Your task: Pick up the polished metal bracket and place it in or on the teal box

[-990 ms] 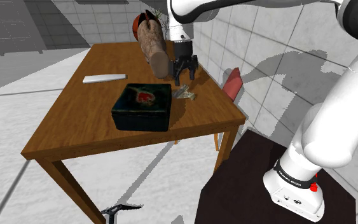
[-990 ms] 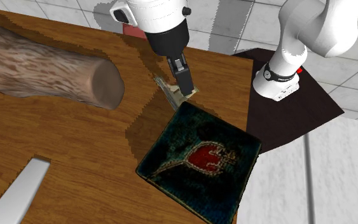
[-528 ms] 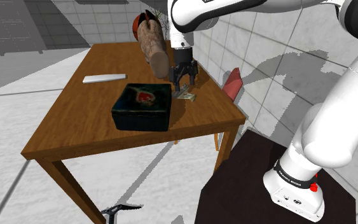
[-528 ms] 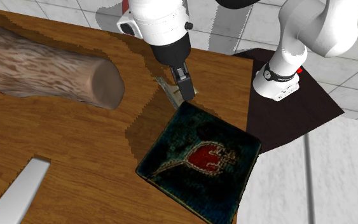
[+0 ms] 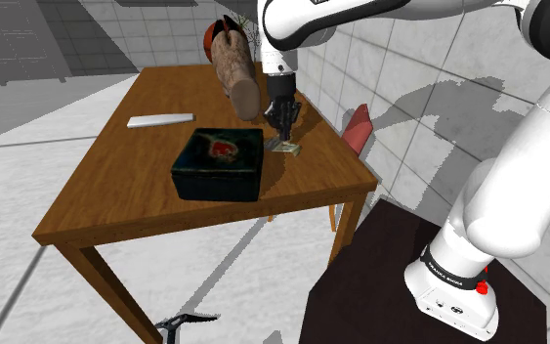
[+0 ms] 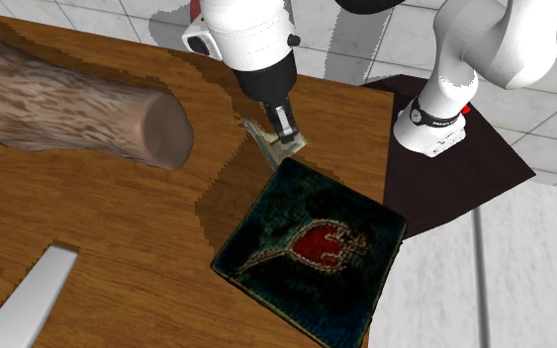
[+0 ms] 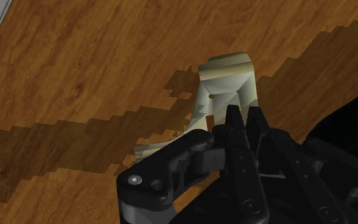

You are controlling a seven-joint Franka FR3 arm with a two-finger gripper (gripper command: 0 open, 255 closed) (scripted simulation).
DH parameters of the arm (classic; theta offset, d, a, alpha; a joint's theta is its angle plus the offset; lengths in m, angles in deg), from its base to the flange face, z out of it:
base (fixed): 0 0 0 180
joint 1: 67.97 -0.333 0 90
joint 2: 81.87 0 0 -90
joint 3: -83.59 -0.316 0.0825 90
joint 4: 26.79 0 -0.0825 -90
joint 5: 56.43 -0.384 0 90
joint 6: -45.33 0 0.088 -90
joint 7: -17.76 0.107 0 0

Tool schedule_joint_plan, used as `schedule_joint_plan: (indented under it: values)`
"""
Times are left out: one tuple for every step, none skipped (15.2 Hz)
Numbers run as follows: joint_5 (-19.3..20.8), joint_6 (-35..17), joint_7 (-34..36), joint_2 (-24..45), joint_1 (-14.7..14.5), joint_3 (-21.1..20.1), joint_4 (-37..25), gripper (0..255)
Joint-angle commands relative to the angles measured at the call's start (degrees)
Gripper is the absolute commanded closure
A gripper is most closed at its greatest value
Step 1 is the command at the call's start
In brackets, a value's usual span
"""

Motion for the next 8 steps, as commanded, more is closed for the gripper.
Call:
schedule_joint_plan:
  values:
    - [0.00, 0.00, 0.00, 0.00, 0.00, 0.00, 0.00, 255]
    - [0.00, 0.00, 0.00, 0.00, 0.00, 0.00, 0.00, 255]
    - [0.00, 0.00, 0.00, 0.00, 0.00, 0.00, 0.00, 255]
    - [0.00, 0.00, 0.00, 0.00, 0.00, 0.00, 0.00, 255]
    - [0.00, 0.00, 0.00, 0.00, 0.00, 0.00, 0.00, 255]
    - [0.00, 0.00, 0.00, 0.00, 0.00, 0.00, 0.00, 255]
    - [0.00, 0.00, 0.00, 0.00, 0.00, 0.00, 0.00, 0]
    - [4.71, 5.77, 2.88, 1.44, -1.01, -1.34, -3.42, 0]
